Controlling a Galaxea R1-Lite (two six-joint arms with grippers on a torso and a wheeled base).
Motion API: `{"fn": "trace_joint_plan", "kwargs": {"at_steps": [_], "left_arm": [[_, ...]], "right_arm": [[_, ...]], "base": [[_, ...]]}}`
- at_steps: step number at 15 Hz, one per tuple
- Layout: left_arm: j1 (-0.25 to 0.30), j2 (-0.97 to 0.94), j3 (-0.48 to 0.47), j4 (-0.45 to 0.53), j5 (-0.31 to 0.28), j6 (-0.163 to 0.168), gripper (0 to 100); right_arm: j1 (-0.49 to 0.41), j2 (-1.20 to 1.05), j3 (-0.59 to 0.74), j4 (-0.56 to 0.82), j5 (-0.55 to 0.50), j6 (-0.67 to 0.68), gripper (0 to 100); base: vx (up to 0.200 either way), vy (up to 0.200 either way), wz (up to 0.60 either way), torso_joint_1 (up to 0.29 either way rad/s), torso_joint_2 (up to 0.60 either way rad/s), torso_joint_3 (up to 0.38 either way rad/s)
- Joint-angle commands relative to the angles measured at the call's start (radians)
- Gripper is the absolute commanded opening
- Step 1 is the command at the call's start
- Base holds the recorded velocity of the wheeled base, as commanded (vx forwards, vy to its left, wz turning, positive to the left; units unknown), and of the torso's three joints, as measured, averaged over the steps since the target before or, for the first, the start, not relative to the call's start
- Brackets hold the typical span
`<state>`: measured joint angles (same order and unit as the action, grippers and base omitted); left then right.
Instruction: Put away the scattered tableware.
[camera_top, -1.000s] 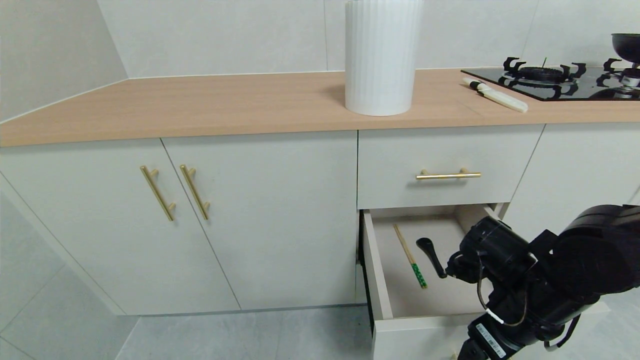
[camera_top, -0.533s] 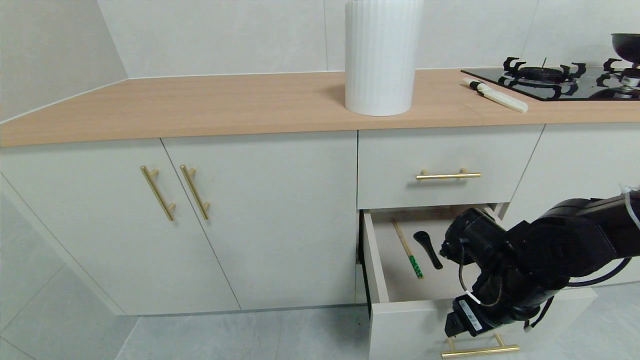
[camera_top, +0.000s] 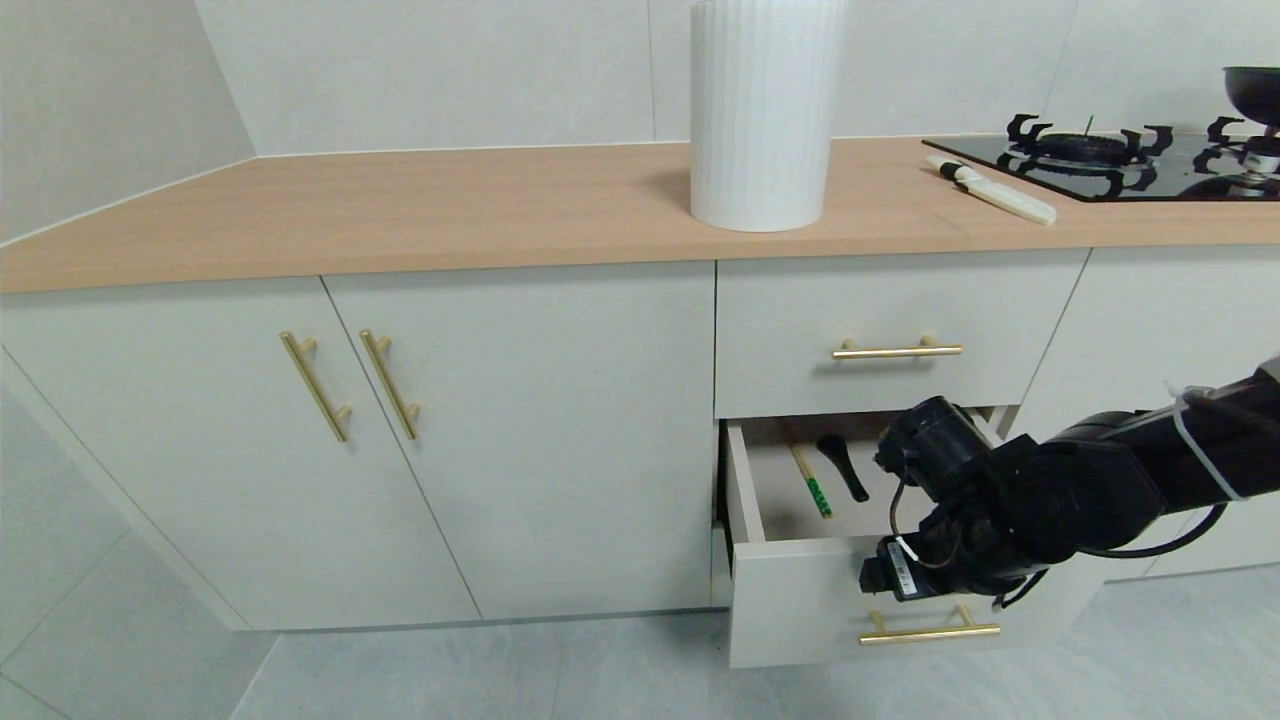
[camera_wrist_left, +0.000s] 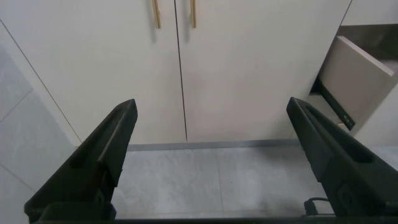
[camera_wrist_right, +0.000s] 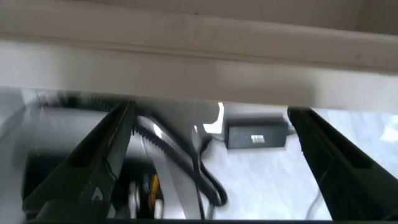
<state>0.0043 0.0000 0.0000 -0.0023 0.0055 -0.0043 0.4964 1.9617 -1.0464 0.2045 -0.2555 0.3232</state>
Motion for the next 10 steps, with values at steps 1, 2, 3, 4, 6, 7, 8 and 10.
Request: {"fn": "trace_joint_plan", "kwargs": {"at_steps": [1,2,3,4,6,7,8,10], "left_arm": [[0.0,0.002,0.0,0.001,0.001,0.0,100],[0.0,0.002,0.0,-0.001,0.001,0.0,100],[0.0,0.002,0.0,0.001,0.001,0.0,100],[0.0,0.002,0.0,-0.001,0.001,0.0,100],[0.0,0.002,0.0,0.001,0.001,0.0,100],[0.0,0.002,0.0,-0.001,0.001,0.0,100],[0.0,0.002,0.0,-0.001,0.001,0.0,100],[0.0,0.002,0.0,0.001,0.001,0.0,100]], "right_arm": [[-0.018,0.04,0.003,-0.037,-0.022,0.004,100],[-0.024,0.054,0.005,-0.076,-0.033,0.019,100],[-0.027,0.065,0.005,-0.106,-0.034,0.031,100],[-0.032,0.071,0.005,-0.139,-0.034,0.034,100],[-0.041,0.075,0.009,-0.189,-0.05,0.034,100],[-0.044,0.077,0.025,-0.212,-0.053,0.034,100],[-0.047,0.078,0.032,-0.254,-0.053,0.034,100],[-0.053,0.094,0.048,-0.31,-0.054,0.034,100]], "base": [[0.0,0.0,0.0,0.0,0.0,0.0],[0.0,0.0,0.0,0.0,0.0,0.0],[0.0,0.0,0.0,0.0,0.0,0.0],[0.0,0.0,0.0,0.0,0.0,0.0],[0.0,0.0,0.0,0.0,0.0,0.0],[0.0,0.0,0.0,0.0,0.0,0.0],[0.0,0.0,0.0,0.0,0.0,0.0],[0.0,0.0,0.0,0.0,0.0,0.0]]}}
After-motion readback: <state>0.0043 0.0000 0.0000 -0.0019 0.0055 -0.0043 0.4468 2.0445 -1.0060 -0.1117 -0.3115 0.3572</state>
